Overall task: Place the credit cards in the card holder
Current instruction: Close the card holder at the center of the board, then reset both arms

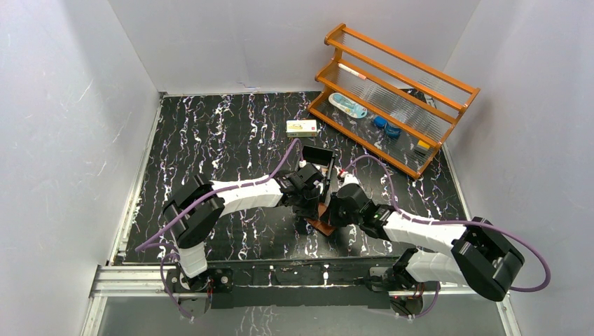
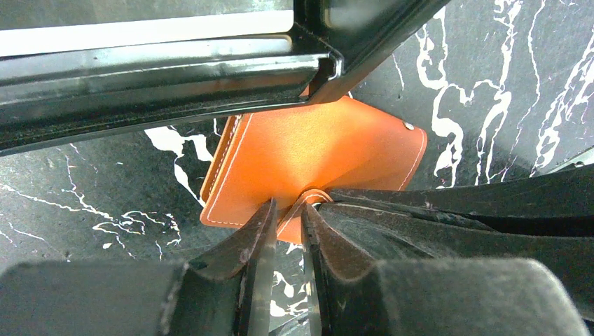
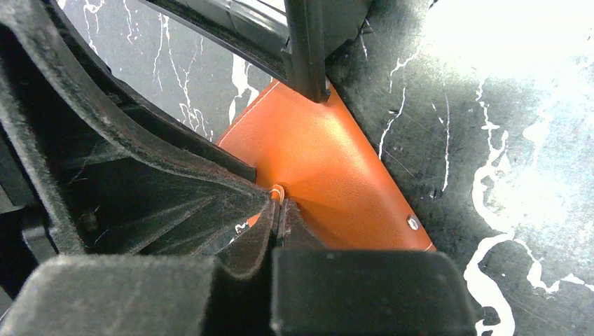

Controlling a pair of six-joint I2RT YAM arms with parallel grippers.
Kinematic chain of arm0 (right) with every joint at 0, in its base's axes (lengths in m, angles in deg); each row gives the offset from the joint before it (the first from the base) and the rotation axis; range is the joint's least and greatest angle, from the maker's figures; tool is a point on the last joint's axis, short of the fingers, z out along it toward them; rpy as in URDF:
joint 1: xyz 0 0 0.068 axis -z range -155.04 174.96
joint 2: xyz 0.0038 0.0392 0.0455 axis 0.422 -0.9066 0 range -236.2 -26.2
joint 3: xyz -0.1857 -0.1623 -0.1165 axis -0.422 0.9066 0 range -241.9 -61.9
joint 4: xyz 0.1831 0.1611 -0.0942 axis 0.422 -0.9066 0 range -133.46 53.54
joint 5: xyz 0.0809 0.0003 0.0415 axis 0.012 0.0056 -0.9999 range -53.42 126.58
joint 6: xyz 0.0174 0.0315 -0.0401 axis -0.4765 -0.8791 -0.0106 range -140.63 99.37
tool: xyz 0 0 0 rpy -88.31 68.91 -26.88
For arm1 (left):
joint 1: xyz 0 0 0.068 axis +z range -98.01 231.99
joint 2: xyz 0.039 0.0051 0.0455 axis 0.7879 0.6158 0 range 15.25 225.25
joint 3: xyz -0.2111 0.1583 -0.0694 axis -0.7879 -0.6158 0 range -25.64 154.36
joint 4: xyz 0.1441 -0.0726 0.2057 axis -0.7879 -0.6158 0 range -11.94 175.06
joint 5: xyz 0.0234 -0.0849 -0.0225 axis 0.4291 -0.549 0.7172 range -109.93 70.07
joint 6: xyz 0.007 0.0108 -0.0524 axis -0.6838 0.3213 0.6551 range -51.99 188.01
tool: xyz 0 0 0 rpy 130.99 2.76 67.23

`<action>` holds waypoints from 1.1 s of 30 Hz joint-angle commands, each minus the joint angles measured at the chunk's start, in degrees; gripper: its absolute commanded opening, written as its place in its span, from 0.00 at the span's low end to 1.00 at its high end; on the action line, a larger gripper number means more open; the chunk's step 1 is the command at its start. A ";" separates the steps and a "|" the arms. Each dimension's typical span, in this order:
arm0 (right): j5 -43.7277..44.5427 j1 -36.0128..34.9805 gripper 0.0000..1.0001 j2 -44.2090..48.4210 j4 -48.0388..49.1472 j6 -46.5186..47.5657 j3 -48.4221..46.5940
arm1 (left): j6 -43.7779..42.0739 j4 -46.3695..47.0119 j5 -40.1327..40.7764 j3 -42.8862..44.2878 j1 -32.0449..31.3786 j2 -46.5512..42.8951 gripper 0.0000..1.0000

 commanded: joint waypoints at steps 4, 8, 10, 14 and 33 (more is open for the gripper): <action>6.18 0.08 0.00 -2.24 -9.11 -2.38 6.46 | -0.65 -4.25 1.37 -0.70 -0.97 3.16 0.19; 6.19 0.15 0.00 -2.60 -8.52 -4.17 7.78 | -0.68 -4.25 1.19 -0.70 -0.99 3.54 0.19; 6.32 0.13 0.00 -2.81 -8.74 -4.18 7.29 | -0.63 -4.32 1.11 -0.57 -0.97 3.61 0.19; 3.96 0.09 0.05 -0.59 -10.84 -1.64 1.45 | -0.01 -4.63 1.72 0.22 -1.01 0.98 0.19; 14.60 0.08 0.98 33.23 -41.76 7.88 -31.28 | -4.59 -19.80 22.36 8.40 -0.88 -45.30 0.99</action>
